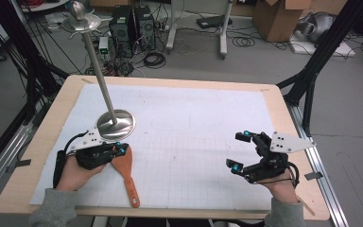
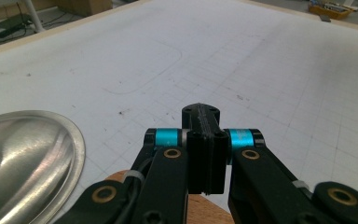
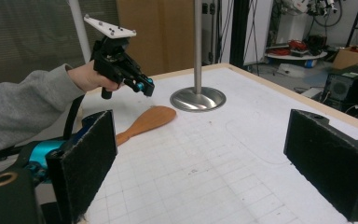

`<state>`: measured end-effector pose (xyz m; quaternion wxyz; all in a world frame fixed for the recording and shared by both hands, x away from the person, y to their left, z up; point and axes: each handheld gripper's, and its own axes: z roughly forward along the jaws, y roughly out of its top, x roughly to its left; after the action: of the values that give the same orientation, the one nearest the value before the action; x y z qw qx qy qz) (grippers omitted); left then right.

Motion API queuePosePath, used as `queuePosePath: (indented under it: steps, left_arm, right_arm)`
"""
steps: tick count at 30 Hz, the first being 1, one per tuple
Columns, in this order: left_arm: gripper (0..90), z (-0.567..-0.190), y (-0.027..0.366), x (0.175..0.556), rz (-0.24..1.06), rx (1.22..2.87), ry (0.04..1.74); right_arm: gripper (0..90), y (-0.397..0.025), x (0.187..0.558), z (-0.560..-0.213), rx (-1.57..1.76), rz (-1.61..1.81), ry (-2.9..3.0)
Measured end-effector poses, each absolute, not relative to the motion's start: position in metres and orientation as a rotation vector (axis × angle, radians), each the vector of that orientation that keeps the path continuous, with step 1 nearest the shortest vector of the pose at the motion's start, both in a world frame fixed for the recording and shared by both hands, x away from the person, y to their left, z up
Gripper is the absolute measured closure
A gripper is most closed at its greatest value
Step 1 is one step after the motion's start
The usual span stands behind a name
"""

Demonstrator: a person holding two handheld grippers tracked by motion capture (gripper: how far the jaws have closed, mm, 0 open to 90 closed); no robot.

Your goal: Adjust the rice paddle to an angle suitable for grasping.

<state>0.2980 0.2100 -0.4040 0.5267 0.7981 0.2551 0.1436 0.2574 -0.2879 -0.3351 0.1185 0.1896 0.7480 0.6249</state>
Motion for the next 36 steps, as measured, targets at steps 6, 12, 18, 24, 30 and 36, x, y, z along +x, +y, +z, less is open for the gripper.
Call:
queuePosePath:
  steps: [6, 12, 18, 24, 30, 36]
  left_arm:
    - [89.2, -0.412, 0.200, 0.305, 0.313, 1.952, 0.632]
    - [89.4, -0.420, 0.192, 0.311, 0.305, 2.005, 0.643]
    - [89.4, -0.429, 0.184, 0.315, 0.301, 2.060, 0.651]
    - [89.4, -0.435, 0.180, 0.319, 0.299, 2.104, 0.674]
    - [89.5, -0.441, 0.177, 0.322, 0.297, 2.141, 0.682]
    - [89.4, -0.445, 0.177, 0.324, 0.280, 2.155, 0.715]
  right_arm:
    - [8.3, -0.291, 0.257, -0.337, 0.558, 1.823, 2.183]
    - [8.3, -0.291, 0.255, -0.336, 0.560, 1.820, 2.184]
    - [8.3, -0.293, 0.254, -0.337, 0.572, 1.826, 2.178]
    - [8.3, -0.294, 0.255, -0.337, 0.569, 1.822, 2.181]
    - [8.3, -0.294, 0.253, -0.337, 0.571, 1.821, 2.185]
    - [8.3, -0.294, 0.253, -0.337, 0.569, 1.819, 2.189]
